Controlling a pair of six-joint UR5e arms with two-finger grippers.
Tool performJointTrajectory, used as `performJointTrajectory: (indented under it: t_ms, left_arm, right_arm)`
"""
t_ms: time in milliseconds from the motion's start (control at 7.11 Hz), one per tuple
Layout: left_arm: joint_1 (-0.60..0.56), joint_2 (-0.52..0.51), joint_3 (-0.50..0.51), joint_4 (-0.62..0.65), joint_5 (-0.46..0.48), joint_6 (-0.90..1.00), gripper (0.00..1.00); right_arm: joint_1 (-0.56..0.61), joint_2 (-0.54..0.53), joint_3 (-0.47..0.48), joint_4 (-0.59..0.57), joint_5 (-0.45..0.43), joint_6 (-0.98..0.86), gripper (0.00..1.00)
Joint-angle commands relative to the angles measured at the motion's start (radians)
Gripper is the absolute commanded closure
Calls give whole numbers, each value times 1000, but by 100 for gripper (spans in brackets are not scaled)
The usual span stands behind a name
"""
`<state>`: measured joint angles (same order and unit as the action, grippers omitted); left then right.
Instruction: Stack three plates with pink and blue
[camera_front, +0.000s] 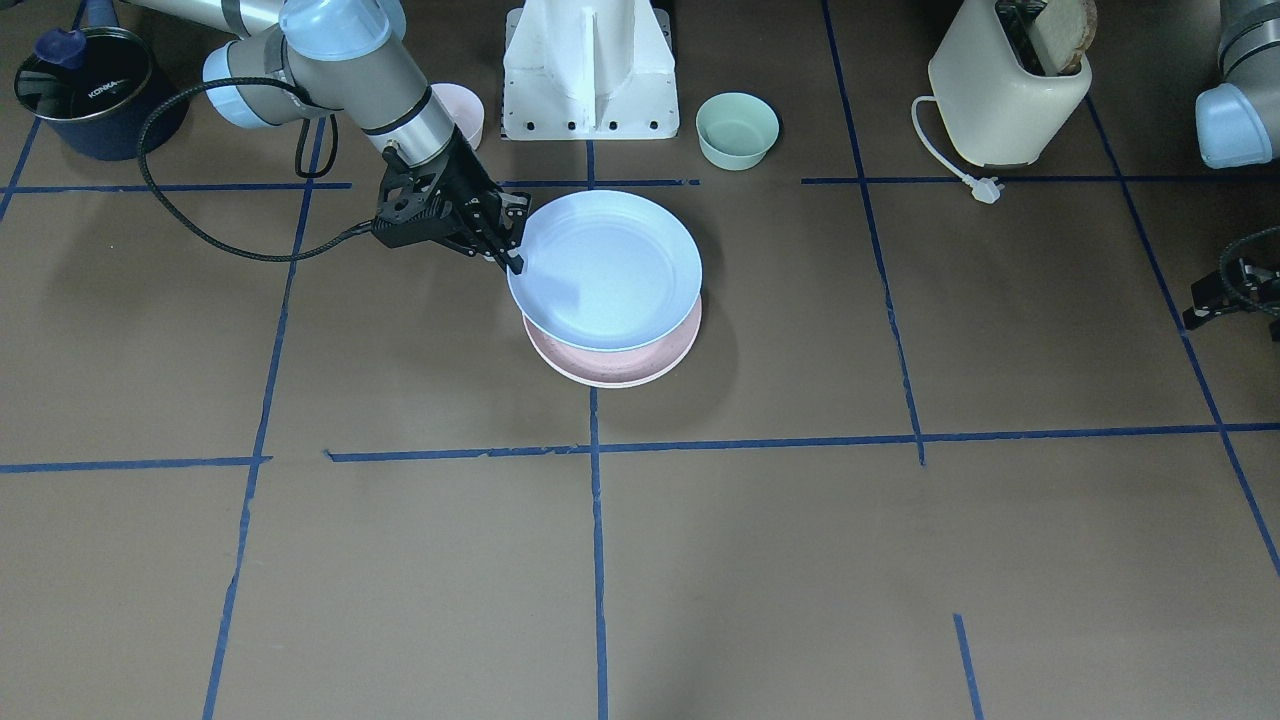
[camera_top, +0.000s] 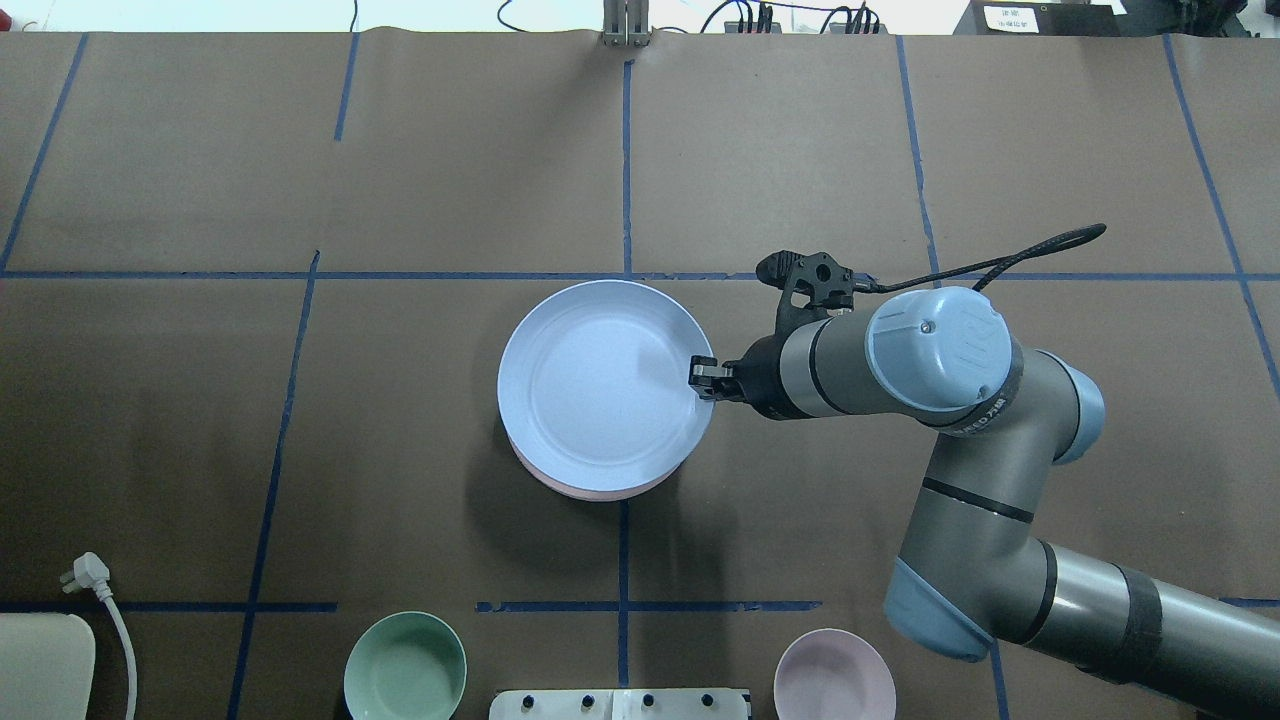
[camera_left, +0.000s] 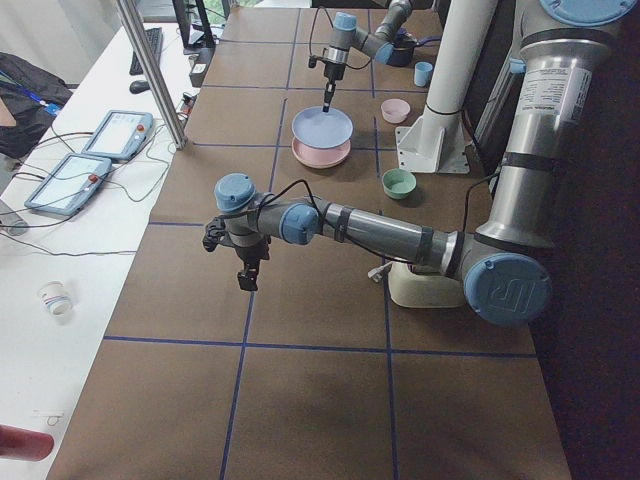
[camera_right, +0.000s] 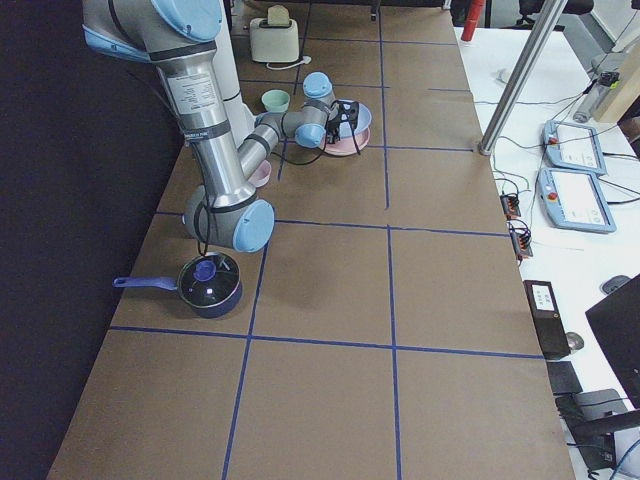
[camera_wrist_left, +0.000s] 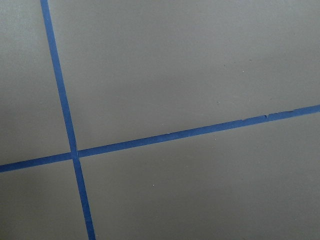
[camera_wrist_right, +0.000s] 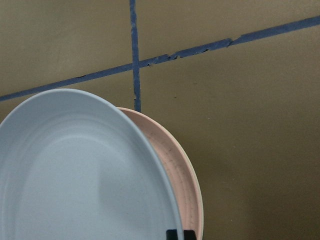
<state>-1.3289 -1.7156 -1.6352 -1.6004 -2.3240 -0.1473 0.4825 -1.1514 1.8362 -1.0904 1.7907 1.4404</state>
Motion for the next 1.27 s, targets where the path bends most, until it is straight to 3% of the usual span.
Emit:
performJointTrajectory:
  t_ms: [0, 141, 281, 704, 844, 985, 1126]
  left_arm:
    - [-3, 1, 0, -1, -3, 0, 0]
    - [-4, 1, 0, -1, -3, 0, 0]
    - [-4, 1, 0, -1, -3, 0, 0]
    - [-6, 2, 1, -1, -3, 2, 0]
    - [-27, 4, 1, 0, -2, 8, 0]
    - [-89, 7, 8, 17, 3, 117, 0]
    - [-175, 7, 74, 28, 3, 215, 0]
  right_arm:
    - [-15, 21, -18, 0, -20, -1, 94]
    - [-15, 21, -20, 0, -20, -2, 80]
    - [-13, 19, -20, 0, -22, -3, 1]
    - [48, 10, -17, -11, 10, -18, 0]
    - [115, 10, -8, -117, 82, -82, 0]
    - [202, 9, 20, -240, 154, -271, 0]
    - [276, -1, 27, -358, 203, -436, 0]
